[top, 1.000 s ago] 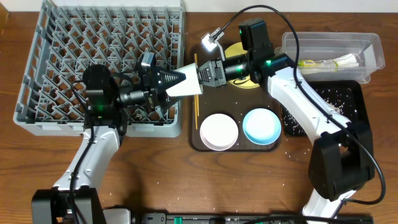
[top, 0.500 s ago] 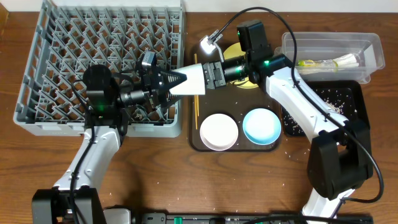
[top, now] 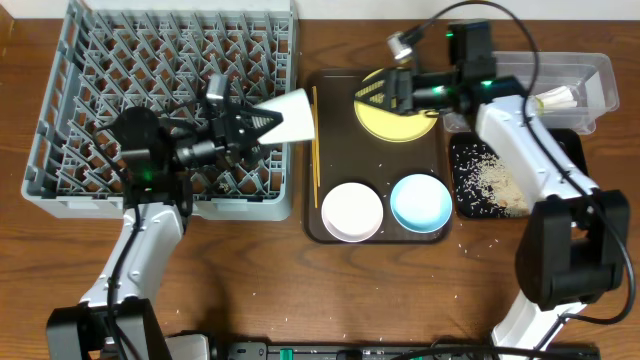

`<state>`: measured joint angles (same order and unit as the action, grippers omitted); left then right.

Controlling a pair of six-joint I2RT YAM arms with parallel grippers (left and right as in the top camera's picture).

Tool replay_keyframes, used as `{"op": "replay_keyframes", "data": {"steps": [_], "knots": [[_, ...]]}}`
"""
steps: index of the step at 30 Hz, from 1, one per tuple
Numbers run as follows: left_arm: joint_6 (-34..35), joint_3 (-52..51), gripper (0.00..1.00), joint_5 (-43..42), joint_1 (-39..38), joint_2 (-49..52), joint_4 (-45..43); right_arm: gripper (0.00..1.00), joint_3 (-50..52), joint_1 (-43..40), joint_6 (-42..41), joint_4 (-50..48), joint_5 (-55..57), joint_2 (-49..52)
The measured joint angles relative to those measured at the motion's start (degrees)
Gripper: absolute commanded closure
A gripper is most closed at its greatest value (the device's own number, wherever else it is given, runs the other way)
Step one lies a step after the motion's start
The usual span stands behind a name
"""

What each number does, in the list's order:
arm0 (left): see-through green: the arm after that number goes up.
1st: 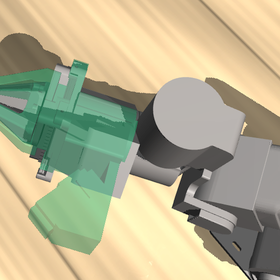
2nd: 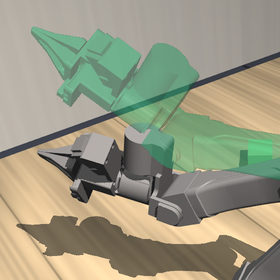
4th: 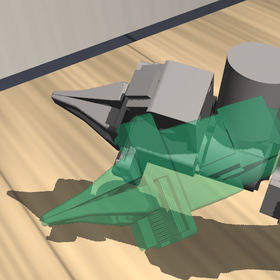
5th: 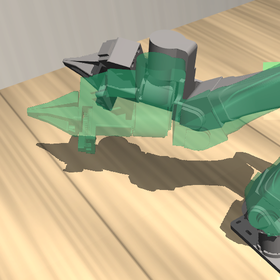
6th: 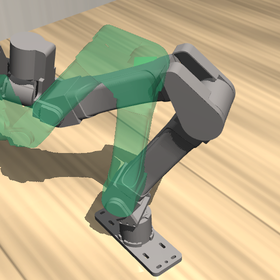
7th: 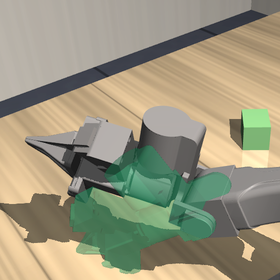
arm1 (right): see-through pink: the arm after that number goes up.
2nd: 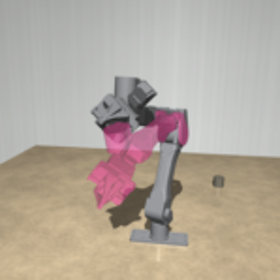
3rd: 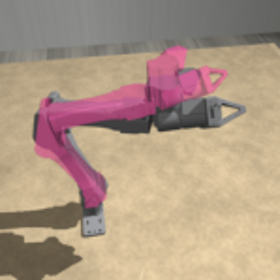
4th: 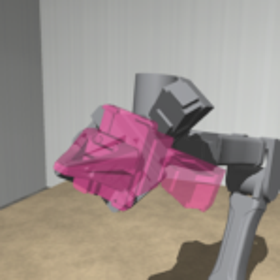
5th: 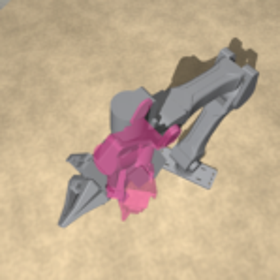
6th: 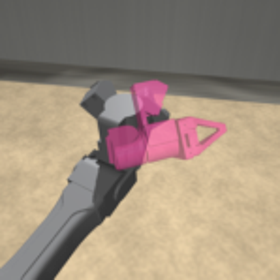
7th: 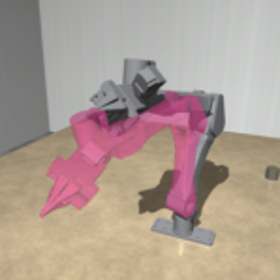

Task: Sort waste into correct bins and load items into the dishwasher
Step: 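Lower the white cup into the dish rack with the left gripper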

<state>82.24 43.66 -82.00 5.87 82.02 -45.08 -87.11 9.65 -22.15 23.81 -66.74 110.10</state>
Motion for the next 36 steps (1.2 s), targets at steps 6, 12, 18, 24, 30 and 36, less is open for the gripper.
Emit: {"op": "replay_keyframes", "data": {"steps": [6, 12, 18, 24, 30, 36], "knots": [[-2.1, 0.0, 0.79, 5.4, 3.5, 0.0, 3.0, 0.01, 0.0, -1.9, 1.8, 9.9, 6.2, -0.7], [-7.3, 0.1, 0.79, 13.6, 3.8, 0.0, 15.6, 0.01, 0.2, -0.8, 6.2, 19.8, 17.3, -6.8], [-17.0, 3.1, 0.81, 17.1, 3.8, -0.3, 34.7, 0.01, 0.2, 0.1, 8.5, 26.2, 31.1, -16.1], [-32.5, 13.7, 0.81, 27.0, 2.9, -2.8, 66.1, 0.01, 0.1, 0.1, 10.2, 30.4, 39.4, -19.8], [-46.4, 24.6, 0.81, 41.8, -2.8, -4.1, 85.4, 0.01, 0.1, 0.1, 11.5, 33.3, 43.5, -19.8], [-53.6, 26.4, 0.81, 58.8, -10.4, -4.2, 95.0, 0.01, 0.1, 0.1, 12.2, 34.0, 44.9, -19.8]]}}
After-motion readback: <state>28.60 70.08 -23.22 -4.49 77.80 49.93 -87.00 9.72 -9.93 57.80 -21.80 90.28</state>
